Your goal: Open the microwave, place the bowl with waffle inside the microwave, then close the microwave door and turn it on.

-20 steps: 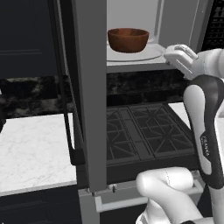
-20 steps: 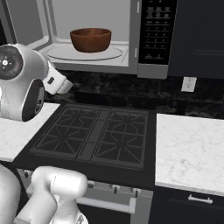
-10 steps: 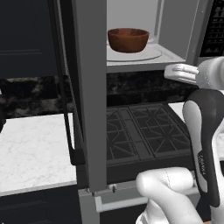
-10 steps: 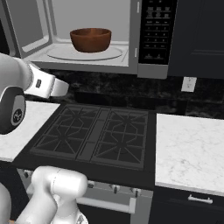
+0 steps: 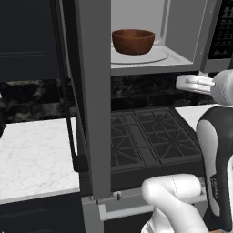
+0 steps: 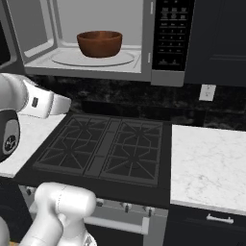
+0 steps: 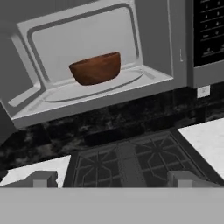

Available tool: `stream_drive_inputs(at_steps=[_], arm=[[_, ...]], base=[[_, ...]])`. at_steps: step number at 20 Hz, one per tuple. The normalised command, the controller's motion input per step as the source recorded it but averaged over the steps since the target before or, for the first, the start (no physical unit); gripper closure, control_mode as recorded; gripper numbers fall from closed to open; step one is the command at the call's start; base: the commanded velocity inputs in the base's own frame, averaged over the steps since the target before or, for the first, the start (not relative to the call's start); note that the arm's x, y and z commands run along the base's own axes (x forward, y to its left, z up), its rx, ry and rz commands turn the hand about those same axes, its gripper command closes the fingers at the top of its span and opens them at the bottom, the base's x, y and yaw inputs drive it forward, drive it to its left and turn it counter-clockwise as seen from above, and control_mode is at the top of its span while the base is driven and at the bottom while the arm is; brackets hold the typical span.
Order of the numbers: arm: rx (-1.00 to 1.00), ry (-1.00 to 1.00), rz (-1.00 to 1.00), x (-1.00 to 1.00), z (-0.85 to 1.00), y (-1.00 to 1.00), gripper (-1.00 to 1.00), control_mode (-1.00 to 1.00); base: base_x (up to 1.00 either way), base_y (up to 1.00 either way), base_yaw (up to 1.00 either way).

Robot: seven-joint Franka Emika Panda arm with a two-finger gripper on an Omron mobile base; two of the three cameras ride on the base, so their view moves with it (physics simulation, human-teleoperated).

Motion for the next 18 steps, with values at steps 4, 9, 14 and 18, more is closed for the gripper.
stream_drive_inputs(at_steps=[4, 9, 14, 18], arm=[[-0.05, -0.29, 0.0, -1.0, 0.0, 0.03, -1.0, -1.0], [-0.1, -0.05, -0.08, -0.97, 0.14, 0.27, -1.0, -1.0], [-0.05, 0.0, -0.16, -0.89, 0.21, 0.03, -1.0, -1.0], [-0.02, 0.0, -0.04, -0.79, 0.0, 0.0, -1.0, -1.0]], base=[[0.0, 0.0, 0.0], [0.0, 0.0, 0.0], [0.0, 0.0, 0.0], [0.0, 0.0, 0.0]])
